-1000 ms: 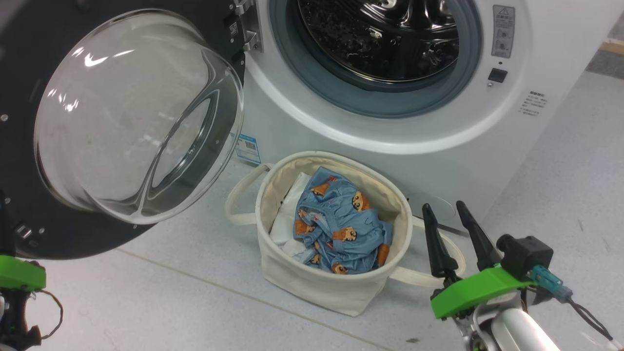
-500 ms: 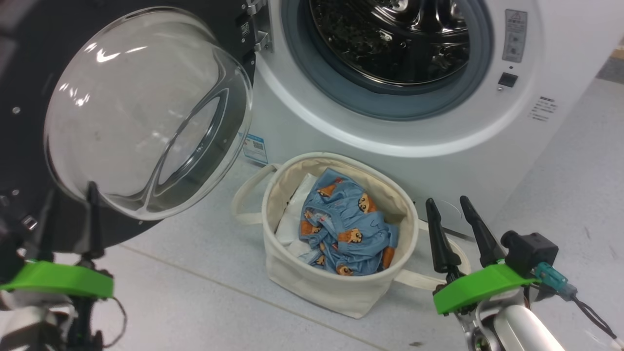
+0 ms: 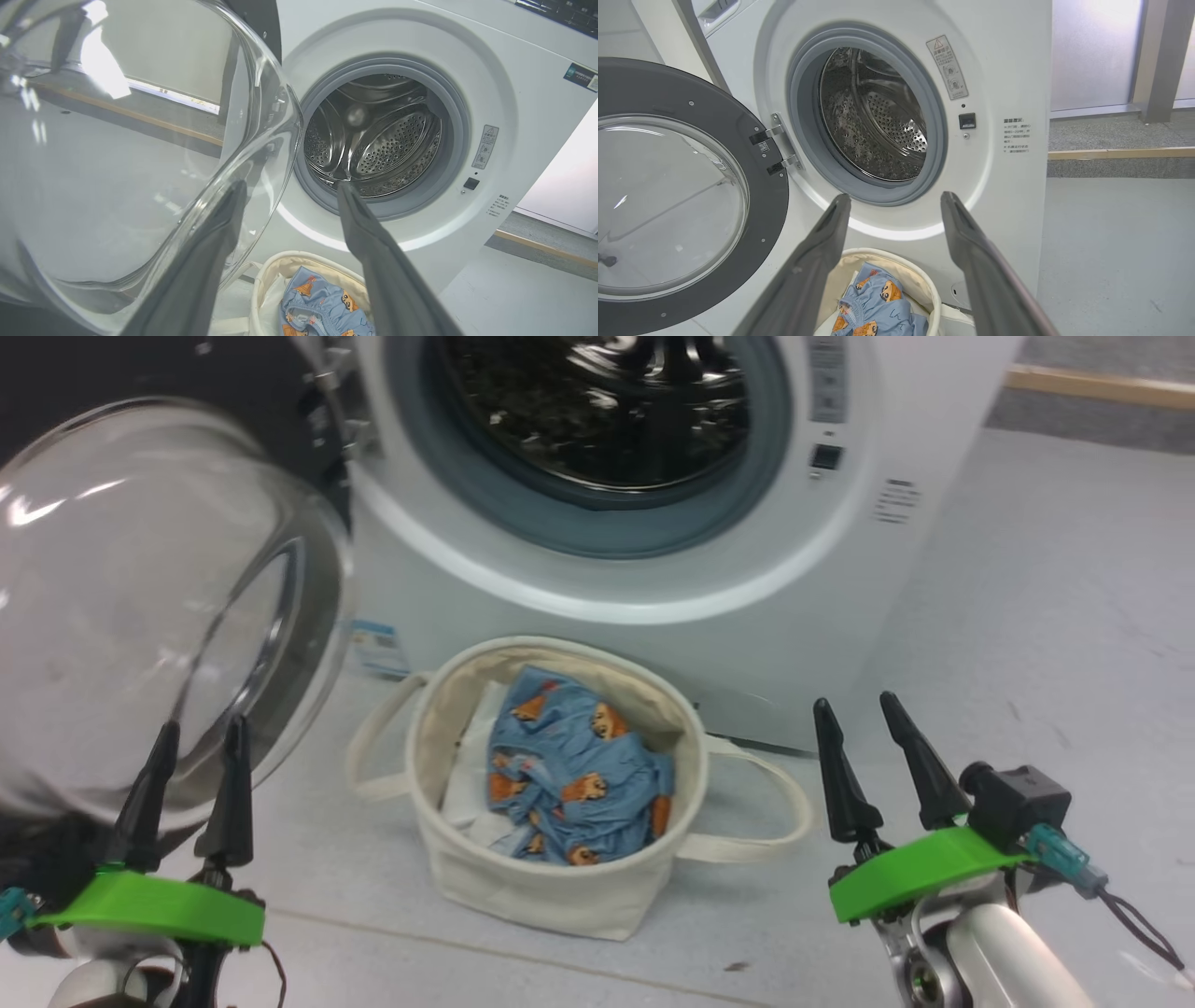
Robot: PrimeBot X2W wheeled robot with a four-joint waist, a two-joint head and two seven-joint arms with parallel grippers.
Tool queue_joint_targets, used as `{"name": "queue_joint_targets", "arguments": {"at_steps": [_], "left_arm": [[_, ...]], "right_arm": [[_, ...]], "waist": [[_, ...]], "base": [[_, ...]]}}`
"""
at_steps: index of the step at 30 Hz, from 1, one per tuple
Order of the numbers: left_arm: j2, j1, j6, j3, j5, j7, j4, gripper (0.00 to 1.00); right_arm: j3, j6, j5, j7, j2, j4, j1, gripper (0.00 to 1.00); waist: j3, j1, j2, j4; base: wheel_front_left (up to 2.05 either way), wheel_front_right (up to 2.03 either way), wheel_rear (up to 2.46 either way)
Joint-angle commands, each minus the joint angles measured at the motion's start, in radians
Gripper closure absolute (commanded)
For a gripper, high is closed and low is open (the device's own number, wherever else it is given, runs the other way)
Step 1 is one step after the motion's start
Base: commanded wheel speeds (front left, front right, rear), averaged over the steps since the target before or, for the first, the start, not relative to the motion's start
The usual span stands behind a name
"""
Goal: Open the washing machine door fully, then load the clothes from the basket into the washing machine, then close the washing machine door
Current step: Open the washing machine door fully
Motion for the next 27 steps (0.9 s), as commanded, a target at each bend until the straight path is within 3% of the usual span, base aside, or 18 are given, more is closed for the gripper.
{"name": "queue_joint_targets", "arguments": {"at_steps": [1, 7, 13, 27], "left_arm": [[0.03, -0.028, 0.006, 0.045, -0.002, -0.01, -0.04, 0.0], [0.054, 0.001, 0.031, 0.048, 0.067, -0.054, -0.041, 0.0], [0.043, 0.034, 0.033, 0.055, 0.091, -0.073, -0.03, 0.0], [0.021, 0.035, 0.01, 0.095, 0.099, -0.079, -0.023, 0.0]], "right_arm": [[0.023, 0.001, -0.008, -0.013, -0.012, -0.031, -0.046, 0.0], [0.03, 0.001, -0.013, -0.013, -0.038, -0.026, -0.061, 0.0], [0.021, 0.001, -0.02, -0.013, -0.063, 0.009, -0.069, 0.0], [-0.004, 0.001, -0.025, -0.013, -0.09, -0.002, -0.072, 0.0]], "waist": [[0.001, 0.0, 0.0, -0.069], [-0.011, 0.0, 0.0, -0.179], [-0.013, 0.0, 0.0, -0.255], [0.009, 0.0, 0.0, -0.286]], "base": [[0.0, 0.0, 0.0], [0.0, 0.0, 0.0], [0.0, 0.0, 0.0], [0.0, 0.0, 0.0]]}}
